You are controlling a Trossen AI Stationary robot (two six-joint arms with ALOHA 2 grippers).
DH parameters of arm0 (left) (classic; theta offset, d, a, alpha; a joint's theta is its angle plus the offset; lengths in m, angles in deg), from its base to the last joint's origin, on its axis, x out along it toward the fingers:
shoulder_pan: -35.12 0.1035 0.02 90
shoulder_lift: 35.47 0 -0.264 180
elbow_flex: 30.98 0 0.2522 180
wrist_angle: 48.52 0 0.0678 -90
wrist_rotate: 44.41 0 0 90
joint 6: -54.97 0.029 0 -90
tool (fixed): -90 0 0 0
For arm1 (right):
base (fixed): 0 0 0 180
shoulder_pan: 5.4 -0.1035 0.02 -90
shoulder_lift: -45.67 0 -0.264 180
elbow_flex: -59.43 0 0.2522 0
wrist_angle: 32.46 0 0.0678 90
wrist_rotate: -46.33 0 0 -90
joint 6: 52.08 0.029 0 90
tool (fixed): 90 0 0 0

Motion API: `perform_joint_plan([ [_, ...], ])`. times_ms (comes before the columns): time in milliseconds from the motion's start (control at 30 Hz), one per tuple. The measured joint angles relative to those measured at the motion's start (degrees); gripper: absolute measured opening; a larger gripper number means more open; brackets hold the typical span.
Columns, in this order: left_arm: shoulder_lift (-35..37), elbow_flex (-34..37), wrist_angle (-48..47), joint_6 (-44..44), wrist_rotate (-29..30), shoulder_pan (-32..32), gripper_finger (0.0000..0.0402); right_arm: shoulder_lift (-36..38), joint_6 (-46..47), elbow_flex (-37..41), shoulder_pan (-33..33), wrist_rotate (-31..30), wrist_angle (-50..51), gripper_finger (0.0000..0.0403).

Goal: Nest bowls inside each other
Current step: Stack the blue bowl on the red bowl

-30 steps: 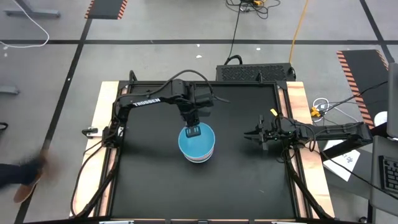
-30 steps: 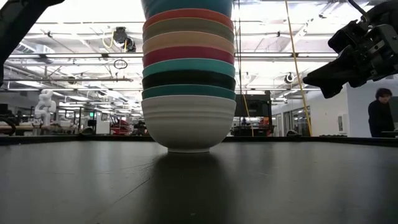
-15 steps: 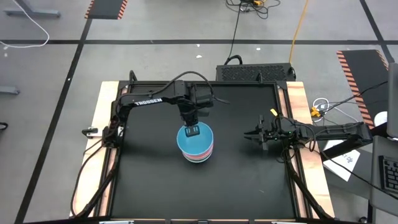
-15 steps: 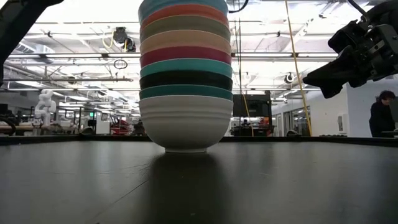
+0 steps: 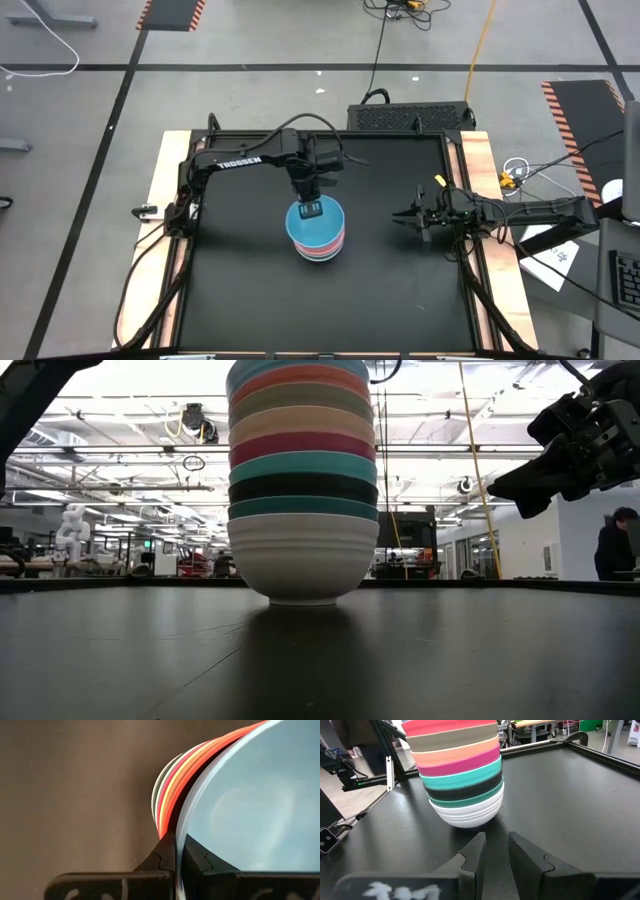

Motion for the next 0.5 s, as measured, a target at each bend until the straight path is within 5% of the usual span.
perform_joint_plan([
  [500,0.00,2.95,0.06,-2.77,1.78,-1.34,0.0004,-0.01,0.04,0.00,0.00,0.00,0.01,0.0073],
])
